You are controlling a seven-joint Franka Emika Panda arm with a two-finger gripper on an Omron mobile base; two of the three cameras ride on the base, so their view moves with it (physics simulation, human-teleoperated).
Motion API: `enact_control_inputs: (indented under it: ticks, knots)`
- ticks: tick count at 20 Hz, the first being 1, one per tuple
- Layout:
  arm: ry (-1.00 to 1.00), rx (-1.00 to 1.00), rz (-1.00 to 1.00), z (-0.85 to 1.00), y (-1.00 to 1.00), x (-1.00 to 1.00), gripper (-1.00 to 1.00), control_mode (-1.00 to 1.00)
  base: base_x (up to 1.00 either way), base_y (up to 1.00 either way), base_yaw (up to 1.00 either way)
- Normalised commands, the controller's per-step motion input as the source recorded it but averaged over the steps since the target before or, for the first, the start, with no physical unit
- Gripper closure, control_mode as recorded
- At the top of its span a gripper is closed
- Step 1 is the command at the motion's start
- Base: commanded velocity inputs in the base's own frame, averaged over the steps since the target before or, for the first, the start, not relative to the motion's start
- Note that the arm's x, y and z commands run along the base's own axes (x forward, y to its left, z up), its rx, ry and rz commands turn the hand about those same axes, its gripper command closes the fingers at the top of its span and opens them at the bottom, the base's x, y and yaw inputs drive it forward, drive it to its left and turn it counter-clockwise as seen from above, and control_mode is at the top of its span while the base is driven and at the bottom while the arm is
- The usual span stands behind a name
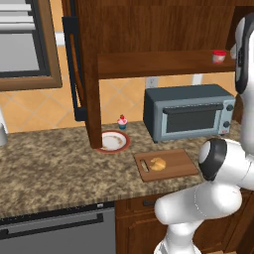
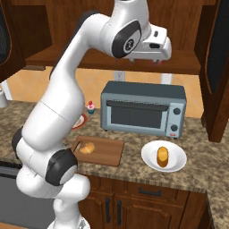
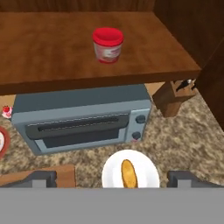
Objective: From the different types of pastries on the counter, select a croissant and place it on the cutting board. Then retrieve a jar of jam from the cabinet and place it alongside the croissant on the cutting board.
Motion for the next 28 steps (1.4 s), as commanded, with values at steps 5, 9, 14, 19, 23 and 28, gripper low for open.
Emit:
enact_control_inputs:
  ticks: [5,9,14,19,23,28]
  knots:
    - [-0.34,-0.01,0.07,-0.42,0.07,0.44,-1.00,-1.00,0.00,0.00,0.00]
    - [-0.26,-0.07,0.04,-0.22,0.01,0.15,-1.00,-1.00,0.00,0.00,0.00]
    - [0.00,-0.01,-0.03,0.00,0.09,0.36,-1.00,-1.00,0.00,0.00,0.00]
    - [0.02,0.00,-0.09,0.29,0.09,0.81,-1.00,-1.00,0.00,0.00,0.00]
    - [0.15,0.01,-0.14,0.58,-0.19,0.67,-1.00,-1.00,0.00,0.00,0.00]
    - [0.16,0.12,-0.18,0.15,-0.65,0.65,-1.00,-1.00,0.00,0.00,0.00]
